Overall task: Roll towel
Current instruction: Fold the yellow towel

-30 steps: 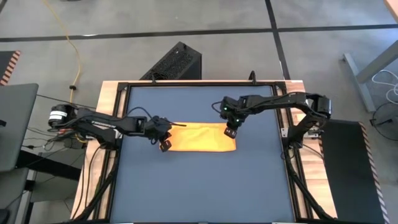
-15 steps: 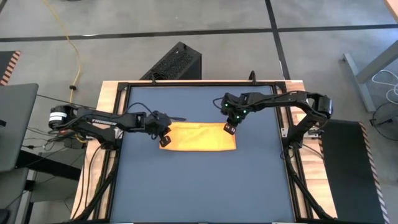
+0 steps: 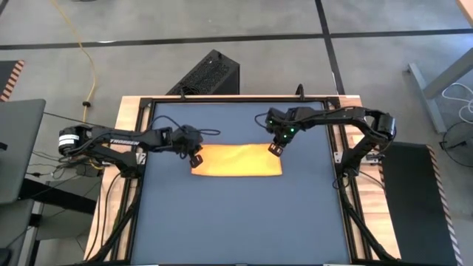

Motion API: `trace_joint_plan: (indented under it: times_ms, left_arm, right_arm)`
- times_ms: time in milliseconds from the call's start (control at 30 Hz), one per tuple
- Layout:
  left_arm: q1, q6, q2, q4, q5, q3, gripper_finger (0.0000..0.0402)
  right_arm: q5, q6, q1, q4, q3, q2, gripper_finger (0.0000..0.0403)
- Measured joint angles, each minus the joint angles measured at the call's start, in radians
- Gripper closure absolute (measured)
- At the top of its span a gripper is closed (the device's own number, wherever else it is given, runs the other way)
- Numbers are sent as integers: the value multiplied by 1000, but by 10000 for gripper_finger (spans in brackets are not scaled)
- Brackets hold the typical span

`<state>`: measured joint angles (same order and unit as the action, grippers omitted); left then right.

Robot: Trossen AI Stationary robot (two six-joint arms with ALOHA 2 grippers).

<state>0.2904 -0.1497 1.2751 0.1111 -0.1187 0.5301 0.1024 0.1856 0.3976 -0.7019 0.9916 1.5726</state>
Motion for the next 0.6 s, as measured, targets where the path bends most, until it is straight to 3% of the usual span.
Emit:
trace_joint_plan:
  times_ms: [300,600]
  left_arm:
    - [17,17,3,3,-19,0,393]
    - [20,42,3,29,-84,0,324]
  right_arm:
    - [-2,-1,6,10,0,0,354]
    - [-3,-2,31,-18,0,0,317]
